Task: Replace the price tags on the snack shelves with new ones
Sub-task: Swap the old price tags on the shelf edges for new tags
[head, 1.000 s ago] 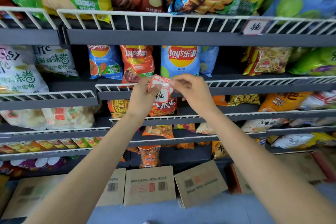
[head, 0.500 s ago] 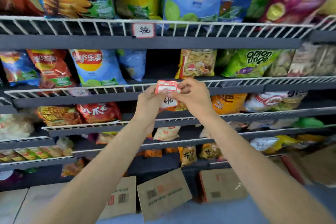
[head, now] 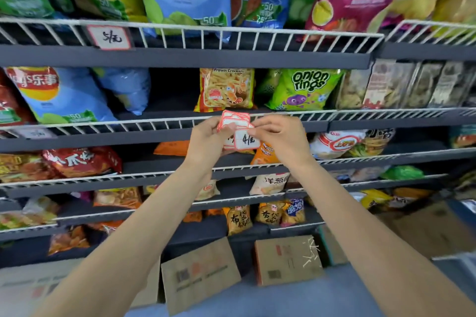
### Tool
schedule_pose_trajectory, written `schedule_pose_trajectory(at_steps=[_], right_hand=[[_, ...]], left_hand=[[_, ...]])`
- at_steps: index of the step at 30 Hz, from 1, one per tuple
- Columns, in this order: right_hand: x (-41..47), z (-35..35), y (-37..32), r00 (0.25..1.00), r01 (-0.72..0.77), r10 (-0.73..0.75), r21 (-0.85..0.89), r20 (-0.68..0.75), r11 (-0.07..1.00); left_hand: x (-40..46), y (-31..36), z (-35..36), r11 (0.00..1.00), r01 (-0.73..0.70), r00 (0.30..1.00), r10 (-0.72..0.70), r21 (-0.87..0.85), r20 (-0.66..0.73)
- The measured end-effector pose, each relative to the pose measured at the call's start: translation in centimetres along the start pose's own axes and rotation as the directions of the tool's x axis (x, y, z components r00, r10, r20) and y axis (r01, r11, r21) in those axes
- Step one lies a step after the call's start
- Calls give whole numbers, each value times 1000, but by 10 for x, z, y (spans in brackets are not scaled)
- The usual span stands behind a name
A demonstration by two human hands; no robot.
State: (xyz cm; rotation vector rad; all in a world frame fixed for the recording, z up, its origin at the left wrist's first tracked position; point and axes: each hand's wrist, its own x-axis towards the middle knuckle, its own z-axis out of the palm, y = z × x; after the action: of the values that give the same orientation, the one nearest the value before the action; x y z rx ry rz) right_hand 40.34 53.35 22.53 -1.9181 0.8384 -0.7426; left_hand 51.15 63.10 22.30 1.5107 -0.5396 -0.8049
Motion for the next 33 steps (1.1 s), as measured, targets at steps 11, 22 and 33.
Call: schedule_pose_trajectory(at_steps=[11, 22, 33], right_hand=[[29, -51, 52, 981, -86, 58, -146, -185, 986], [64, -85, 81, 996, 80, -84, -220, -9, 972], [80, -87, 82, 968, 232, -252, -349, -13, 908]], left_hand=[[40, -23, 49, 909, -69, 998, 65, 411, 26], [68, -33, 110, 876, 36, 999, -24, 480, -31], [62, -41, 114, 820, -11, 1000, 15, 573, -2]])
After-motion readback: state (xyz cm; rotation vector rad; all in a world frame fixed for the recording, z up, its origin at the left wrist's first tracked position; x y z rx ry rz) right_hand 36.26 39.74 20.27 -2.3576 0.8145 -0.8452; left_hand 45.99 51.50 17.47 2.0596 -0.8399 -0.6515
